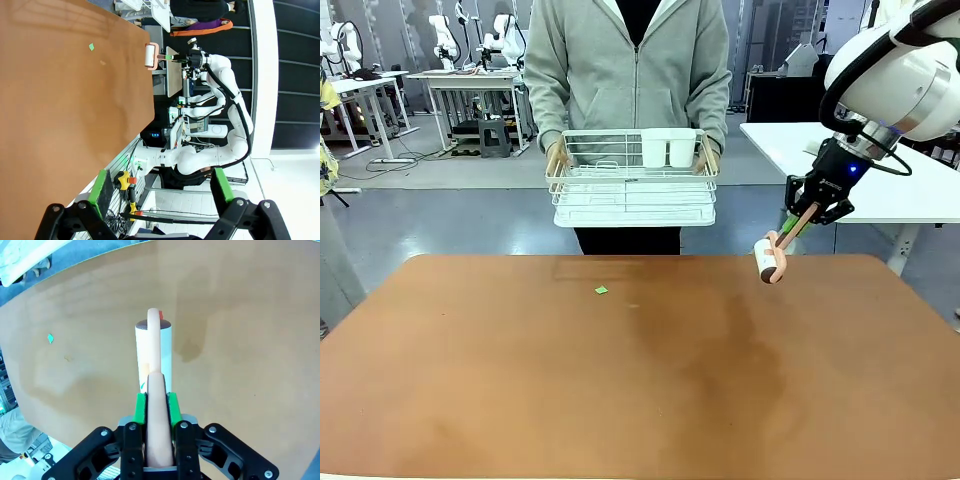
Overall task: Clean the table.
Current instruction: Clean the table with the Lint Roller when the human lifts the Dish drying rack.
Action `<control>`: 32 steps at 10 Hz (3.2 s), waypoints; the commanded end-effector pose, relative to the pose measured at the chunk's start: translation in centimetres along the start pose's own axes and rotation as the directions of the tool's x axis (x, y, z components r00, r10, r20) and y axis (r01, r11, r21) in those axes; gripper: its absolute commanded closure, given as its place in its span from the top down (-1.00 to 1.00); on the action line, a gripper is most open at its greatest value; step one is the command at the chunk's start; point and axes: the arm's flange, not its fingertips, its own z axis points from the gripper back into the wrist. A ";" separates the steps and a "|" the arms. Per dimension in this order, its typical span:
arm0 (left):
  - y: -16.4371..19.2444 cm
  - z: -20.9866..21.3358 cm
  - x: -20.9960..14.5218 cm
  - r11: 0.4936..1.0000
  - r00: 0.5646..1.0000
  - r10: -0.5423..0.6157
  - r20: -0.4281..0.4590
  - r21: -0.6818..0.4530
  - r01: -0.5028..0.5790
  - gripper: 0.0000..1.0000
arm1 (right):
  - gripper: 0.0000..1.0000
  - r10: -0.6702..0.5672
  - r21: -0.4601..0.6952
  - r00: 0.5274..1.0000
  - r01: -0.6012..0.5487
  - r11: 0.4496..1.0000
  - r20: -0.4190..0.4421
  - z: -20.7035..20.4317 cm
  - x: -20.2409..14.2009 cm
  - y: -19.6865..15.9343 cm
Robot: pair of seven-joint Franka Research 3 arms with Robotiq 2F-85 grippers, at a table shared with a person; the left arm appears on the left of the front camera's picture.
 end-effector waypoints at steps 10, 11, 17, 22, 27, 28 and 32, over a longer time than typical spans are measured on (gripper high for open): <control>-0.1 0.2 -0.2 1.000 1.000 -0.004 -0.003 0.010 0.004 1.00 | -0.57 0.009 -0.022 1.000 -0.009 1.000 -0.018 -0.4 1.1 1.0; -0.1 0.2 -0.2 1.000 1.000 -0.004 -0.003 0.010 0.004 1.00 | -0.57 -0.002 -0.031 1.000 0.001 1.000 -0.027 -0.6 2.0 1.5; -0.1 0.2 -0.2 1.000 1.000 -0.004 -0.003 0.010 0.004 1.00 | -0.57 -0.024 -0.033 0.984 0.019 0.999 -0.176 -4.8 5.3 6.2; -0.1 0.2 -0.2 1.000 1.000 -0.004 -0.003 0.010 0.004 1.00 | -0.57 -0.043 -0.045 0.991 0.038 0.998 -0.128 -8.0 4.8 10.0; -0.1 0.2 -0.2 1.000 1.000 -0.004 -0.003 0.010 0.004 1.00 | -0.57 -0.047 0.003 0.990 0.047 0.999 -0.134 -11.9 4.5 11.4; -0.1 0.2 -0.2 1.000 1.000 -0.004 -0.003 0.010 0.004 1.00 | -0.57 -0.054 -0.003 0.990 0.054 0.999 -0.134 -12.3 4.5 11.3; -0.1 0.2 -0.2 1.000 1.000 -0.004 -0.003 0.010 0.004 1.00 | -0.57 -0.055 0.002 0.988 0.056 0.998 -0.146 -15.8 2.3 11.3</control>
